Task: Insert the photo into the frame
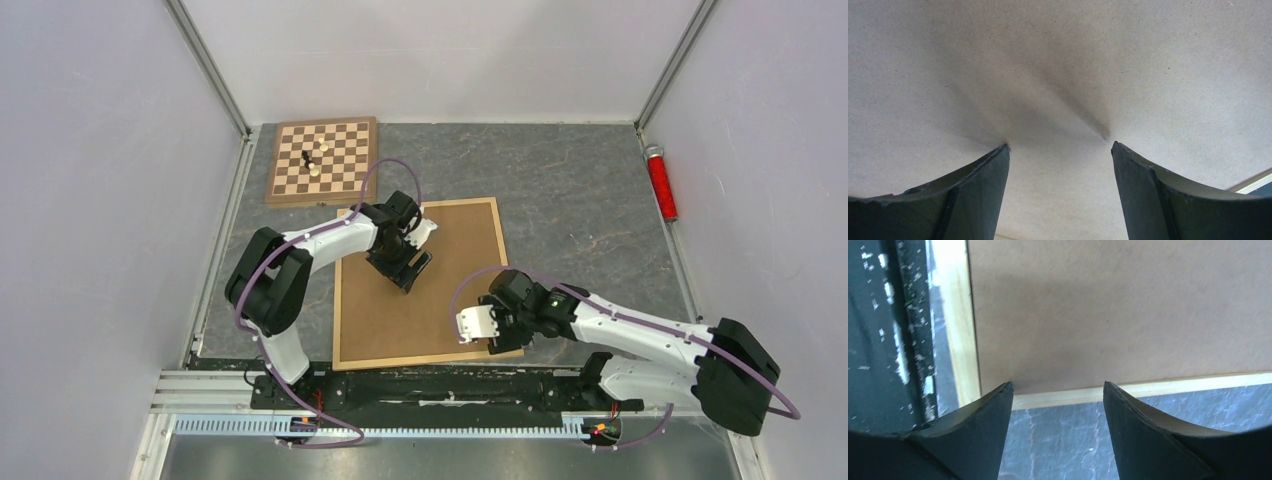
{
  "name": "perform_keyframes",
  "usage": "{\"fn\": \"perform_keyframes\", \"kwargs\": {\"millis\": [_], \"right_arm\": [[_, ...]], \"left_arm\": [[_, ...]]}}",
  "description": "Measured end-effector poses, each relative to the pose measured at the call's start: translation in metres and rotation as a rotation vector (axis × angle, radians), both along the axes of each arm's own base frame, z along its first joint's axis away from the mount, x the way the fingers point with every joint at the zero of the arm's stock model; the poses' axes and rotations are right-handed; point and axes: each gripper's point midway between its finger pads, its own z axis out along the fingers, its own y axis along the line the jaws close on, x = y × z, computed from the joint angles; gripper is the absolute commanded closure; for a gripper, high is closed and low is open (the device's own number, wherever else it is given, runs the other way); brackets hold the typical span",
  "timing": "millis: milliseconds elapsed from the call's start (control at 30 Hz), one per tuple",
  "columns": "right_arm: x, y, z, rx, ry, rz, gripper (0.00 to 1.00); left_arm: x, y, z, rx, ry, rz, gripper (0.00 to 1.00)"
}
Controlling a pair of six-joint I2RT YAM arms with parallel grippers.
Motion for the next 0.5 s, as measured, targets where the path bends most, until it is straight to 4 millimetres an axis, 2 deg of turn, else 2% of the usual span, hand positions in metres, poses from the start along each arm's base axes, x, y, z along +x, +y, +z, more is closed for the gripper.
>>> {"fn": "perform_keyframes", "kwargs": {"millis": [200, 500], "right_arm": [[-0.013, -0.012, 0.006, 0.000, 0.029, -0.010, 0.25], [-0.021, -0.010, 0.006, 0.020, 0.065, 0.006, 0.21]], "left_arm": [[-0.001, -0.001, 0.004, -0.029, 0.004, 0.000, 0.11], [0.008, 0.003, 0.009, -0.061, -0.029, -0.006, 0.09]]}}
